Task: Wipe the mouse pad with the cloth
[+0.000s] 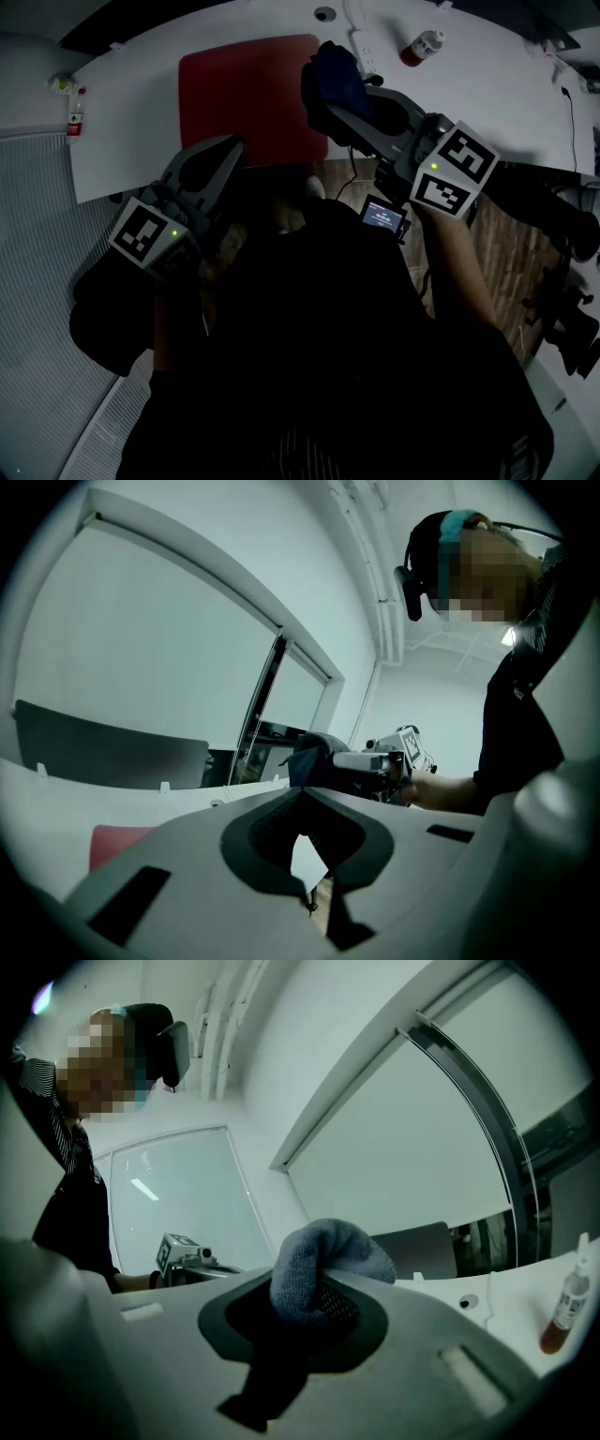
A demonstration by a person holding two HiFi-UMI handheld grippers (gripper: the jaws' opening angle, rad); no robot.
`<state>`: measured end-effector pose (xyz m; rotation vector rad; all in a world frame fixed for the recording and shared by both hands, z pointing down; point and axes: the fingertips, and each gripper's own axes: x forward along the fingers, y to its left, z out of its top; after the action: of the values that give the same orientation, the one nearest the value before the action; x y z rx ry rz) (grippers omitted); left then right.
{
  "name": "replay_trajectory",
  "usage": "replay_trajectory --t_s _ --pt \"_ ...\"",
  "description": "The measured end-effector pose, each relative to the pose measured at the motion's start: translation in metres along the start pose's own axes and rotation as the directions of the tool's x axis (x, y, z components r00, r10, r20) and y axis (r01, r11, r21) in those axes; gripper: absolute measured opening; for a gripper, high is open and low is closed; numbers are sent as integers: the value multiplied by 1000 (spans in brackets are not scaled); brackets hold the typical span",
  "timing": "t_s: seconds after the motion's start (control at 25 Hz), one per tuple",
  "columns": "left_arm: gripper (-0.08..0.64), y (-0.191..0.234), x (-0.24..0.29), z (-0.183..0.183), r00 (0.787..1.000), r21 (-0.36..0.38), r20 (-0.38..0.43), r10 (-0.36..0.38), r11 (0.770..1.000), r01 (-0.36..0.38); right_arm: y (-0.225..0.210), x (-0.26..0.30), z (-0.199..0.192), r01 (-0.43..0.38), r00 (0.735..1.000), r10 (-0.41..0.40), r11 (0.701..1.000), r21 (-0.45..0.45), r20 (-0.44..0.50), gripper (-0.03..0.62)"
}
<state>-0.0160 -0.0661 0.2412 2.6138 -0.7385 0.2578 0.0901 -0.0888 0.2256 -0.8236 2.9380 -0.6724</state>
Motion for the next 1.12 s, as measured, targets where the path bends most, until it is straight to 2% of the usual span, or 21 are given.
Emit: replay_trajectory --t_s 0.2,0.48,0.76,0.96,1.12 --pt "8 15 20 9 999 -8 -25 39 999 -39 -37 -9 5 -1 1000 1 1000 19 0 64" --pt "8 37 26 12 996 -23 -56 68 997 -69 -64 3 8 2 1000 -3 998 57 18 64" --pt "8 67 36 16 999 -55 -38 3 998 -5 -70 21 18 46 999 -46 998 44 19 64" --pt "8 98 46 17 996 3 -83 -39 999 40 -77 39 26 110 994 -110 993 37 0 64" --pt "8 129 45 18 995 -21 -69 -66 998 65 -84 68 29 140 990 -139 990 24 -37 64"
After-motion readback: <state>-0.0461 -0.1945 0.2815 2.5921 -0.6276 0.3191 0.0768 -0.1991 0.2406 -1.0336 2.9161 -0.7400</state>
